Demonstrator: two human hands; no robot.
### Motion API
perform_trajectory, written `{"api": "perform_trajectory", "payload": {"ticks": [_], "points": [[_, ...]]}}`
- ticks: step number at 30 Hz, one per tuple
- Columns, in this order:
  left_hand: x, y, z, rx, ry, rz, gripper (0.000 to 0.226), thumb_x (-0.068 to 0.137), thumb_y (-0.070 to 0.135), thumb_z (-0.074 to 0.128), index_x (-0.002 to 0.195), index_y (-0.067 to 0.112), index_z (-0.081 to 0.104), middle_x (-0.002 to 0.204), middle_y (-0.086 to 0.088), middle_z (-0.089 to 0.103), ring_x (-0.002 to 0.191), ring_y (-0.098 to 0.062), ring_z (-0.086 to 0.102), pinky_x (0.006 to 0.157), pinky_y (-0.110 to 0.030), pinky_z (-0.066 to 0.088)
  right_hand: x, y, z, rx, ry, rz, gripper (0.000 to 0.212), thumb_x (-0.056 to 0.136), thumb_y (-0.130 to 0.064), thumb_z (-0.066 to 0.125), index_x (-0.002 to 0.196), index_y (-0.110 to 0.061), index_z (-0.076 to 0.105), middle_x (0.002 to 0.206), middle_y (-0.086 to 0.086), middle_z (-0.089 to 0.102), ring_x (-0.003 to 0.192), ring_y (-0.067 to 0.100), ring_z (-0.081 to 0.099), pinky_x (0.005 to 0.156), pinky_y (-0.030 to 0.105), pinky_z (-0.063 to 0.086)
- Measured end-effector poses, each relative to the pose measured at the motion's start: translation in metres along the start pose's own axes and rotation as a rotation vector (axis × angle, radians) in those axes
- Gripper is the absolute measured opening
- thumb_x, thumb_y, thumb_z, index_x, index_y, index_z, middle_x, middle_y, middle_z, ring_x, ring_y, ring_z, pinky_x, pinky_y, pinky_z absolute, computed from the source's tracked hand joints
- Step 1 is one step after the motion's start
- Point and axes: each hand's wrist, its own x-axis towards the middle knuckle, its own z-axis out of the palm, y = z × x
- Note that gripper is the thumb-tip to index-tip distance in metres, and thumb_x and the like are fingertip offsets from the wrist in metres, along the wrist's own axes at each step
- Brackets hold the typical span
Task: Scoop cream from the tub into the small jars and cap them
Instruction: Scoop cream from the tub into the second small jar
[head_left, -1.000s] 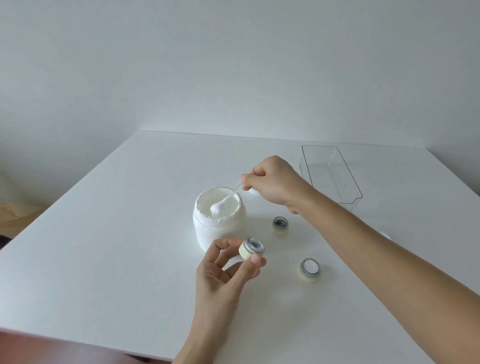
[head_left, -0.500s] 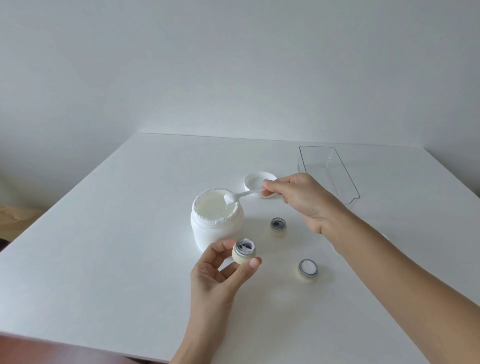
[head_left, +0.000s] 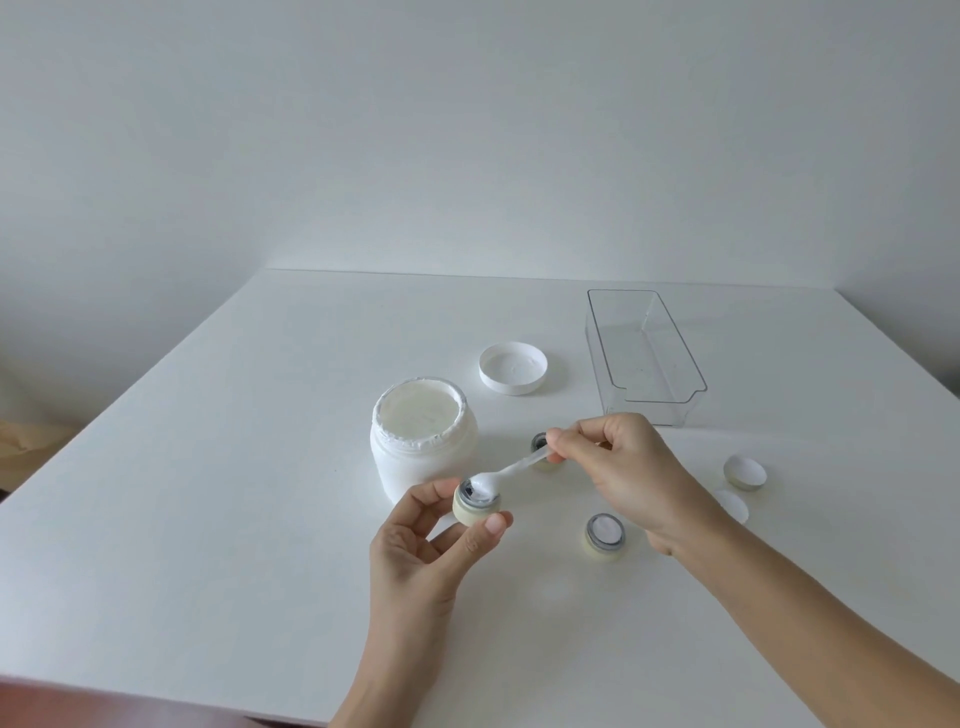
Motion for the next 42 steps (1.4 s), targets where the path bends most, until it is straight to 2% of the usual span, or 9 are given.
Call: {"api": "perform_trajectory", "payload": {"ticks": [5,9,12,17,23,26,30,35,42], "points": [[0.001,-0.001,-0.001,0.016,-0.004,-0.005,0.045,0.057,0.02,0.089,0.096,0.012,0.068,0.099,-0.008,0.076,0.088,-0.035,0.075,0.072,-0.025,0.057,-0.002,0.002,-0.011,-0.066,0.08,-0.064,0.03,0.086,-0.038,0.061,0.061,-0.023,0.07,0.047,-0.008,0.02,0.049,0.013,0.025,0.058,0.026,0.023],[0.0,-0.001,-0.001,0.008,-0.003,-0.014,0.039,0.058,0.023,0.089,0.092,0.018,0.071,0.091,-0.007,0.076,0.086,-0.033,0.075,0.072,-0.025,0.057,-0.006,0.001,-0.016,-0.008,0.172,-0.165,0.027,0.087,-0.036,0.061,0.064,-0.024,0.07,0.064,0.001,0.041,0.057,0.014,0.032,0.056,0.024,0.032],[0.0,0.0,0.0,0.01,-0.014,-0.028,0.034,0.056,0.028,0.09,0.085,0.023,0.074,0.085,-0.007,0.077,0.084,-0.029,0.075,0.073,-0.024,0.057,-0.015,0.001,-0.011,0.004,0.226,-0.308,0.02,0.088,-0.031,0.062,0.073,-0.022,0.071,0.087,-0.001,0.057,0.073,-0.002,0.045,0.065,0.006,0.035],[-0.001,0.002,0.001,0.014,-0.03,-0.039,0.031,0.055,0.03,0.09,0.082,0.023,0.075,0.082,-0.008,0.076,0.088,-0.03,0.075,0.072,-0.023,0.058,-0.025,0.008,0.001,-0.145,0.369,-0.611,0.021,0.09,-0.033,0.059,0.08,-0.02,0.071,0.089,-0.002,0.045,0.088,0.006,0.049,0.083,0.023,0.036],[-0.001,0.002,0.001,-0.012,-0.038,-0.062,0.039,0.052,0.037,0.094,0.083,0.02,0.077,0.084,-0.011,0.076,0.086,-0.029,0.075,0.07,-0.023,0.057,-0.029,0.021,-0.002,-0.413,0.483,-1.055,0.015,0.095,-0.031,0.054,0.088,-0.025,0.065,0.093,-0.004,0.037,0.081,0.014,0.042,0.084,0.027,0.028],[0.0,0.003,0.001,-0.016,-0.044,-0.065,0.048,0.048,0.042,0.095,0.085,0.019,0.077,0.085,-0.012,0.076,0.086,-0.028,0.076,0.07,-0.022,0.057,-0.03,0.029,-0.006,-0.492,0.507,-1.175,0.007,0.095,-0.032,0.057,0.097,-0.028,0.063,0.094,-0.003,0.039,0.08,0.018,0.043,0.083,0.03,0.028],[0.0,0.002,0.001,-0.017,-0.046,-0.07,0.036,0.054,0.033,0.092,0.084,0.019,0.077,0.084,-0.011,0.077,0.085,-0.028,0.076,0.069,-0.022,0.057,-0.031,0.033,-0.014,-0.493,0.531,-1.224,0.007,0.094,-0.03,0.059,0.099,-0.03,0.064,0.094,-0.003,0.04,0.081,0.016,0.043,0.079,0.031,0.029],[0.001,0.002,0.001,-0.017,-0.045,-0.053,0.047,0.046,0.045,0.096,0.082,0.021,0.077,0.084,-0.008,0.077,0.084,-0.026,0.076,0.068,-0.022,0.057,-0.034,0.034,-0.023,-0.48,0.54,-1.212,0.007,0.093,-0.029,0.059,0.098,-0.03,0.065,0.093,-0.003,0.04,0.082,0.013,0.041,0.079,0.031,0.029],[0.001,0.0,0.0,-0.038,-0.035,-0.049,0.028,0.058,0.029,0.09,0.082,0.024,0.076,0.086,-0.004,0.077,0.091,-0.033,0.075,0.071,-0.023,0.058,-0.028,0.019,-0.026,-0.319,0.62,-1.026,0.012,0.093,-0.031,0.057,0.087,-0.027,0.067,0.092,-0.005,0.039,0.079,0.008,0.04,0.078,0.03,0.03]]}}
